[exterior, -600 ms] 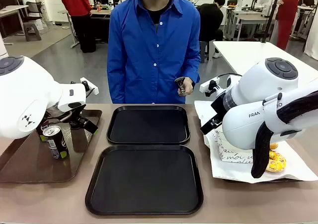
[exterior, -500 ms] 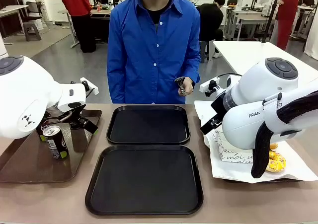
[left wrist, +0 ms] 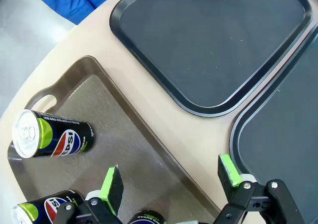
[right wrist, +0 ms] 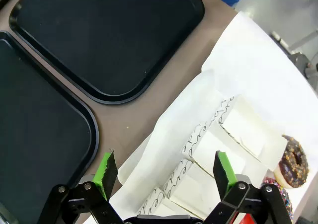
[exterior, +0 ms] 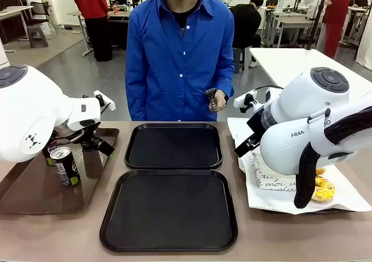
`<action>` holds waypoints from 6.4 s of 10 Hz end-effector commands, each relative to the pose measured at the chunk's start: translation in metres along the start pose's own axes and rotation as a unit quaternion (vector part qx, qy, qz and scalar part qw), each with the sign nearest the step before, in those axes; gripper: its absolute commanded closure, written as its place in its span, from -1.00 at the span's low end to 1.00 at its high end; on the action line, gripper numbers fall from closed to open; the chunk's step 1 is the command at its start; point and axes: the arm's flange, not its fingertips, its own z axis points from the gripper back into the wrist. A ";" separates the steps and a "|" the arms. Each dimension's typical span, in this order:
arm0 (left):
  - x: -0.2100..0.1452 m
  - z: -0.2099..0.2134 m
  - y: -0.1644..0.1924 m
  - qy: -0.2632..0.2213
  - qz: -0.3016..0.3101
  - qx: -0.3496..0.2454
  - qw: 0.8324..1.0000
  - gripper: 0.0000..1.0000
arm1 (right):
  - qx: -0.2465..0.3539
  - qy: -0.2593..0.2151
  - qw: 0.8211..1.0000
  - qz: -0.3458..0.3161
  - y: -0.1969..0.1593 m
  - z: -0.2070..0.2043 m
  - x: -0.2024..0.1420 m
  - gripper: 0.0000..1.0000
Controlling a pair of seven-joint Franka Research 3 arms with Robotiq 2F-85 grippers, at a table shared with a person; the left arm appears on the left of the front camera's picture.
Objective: Set up donuts and drinks on trays.
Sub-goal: Pick up one Pepsi coke and place it on the Flat Tray.
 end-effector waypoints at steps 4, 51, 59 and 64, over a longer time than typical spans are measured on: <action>0.000 0.000 0.000 0.000 0.000 0.000 1.000 -1.00 | 0.000 0.000 1.000 0.000 0.000 0.000 0.000 -1.00; -0.188 0.160 0.264 -0.077 0.440 -0.423 0.788 -1.00 | 0.397 -0.164 0.782 -0.452 -0.190 0.215 -0.319 -1.00; -0.188 0.160 0.264 -0.070 0.445 -0.417 0.790 -1.00 | 0.397 -0.164 0.782 -0.452 -0.190 0.215 -0.319 -1.00; -0.098 0.223 0.245 0.049 0.420 -0.247 0.872 -1.00 | 0.397 -0.164 0.782 -0.452 -0.190 0.215 -0.319 -1.00</action>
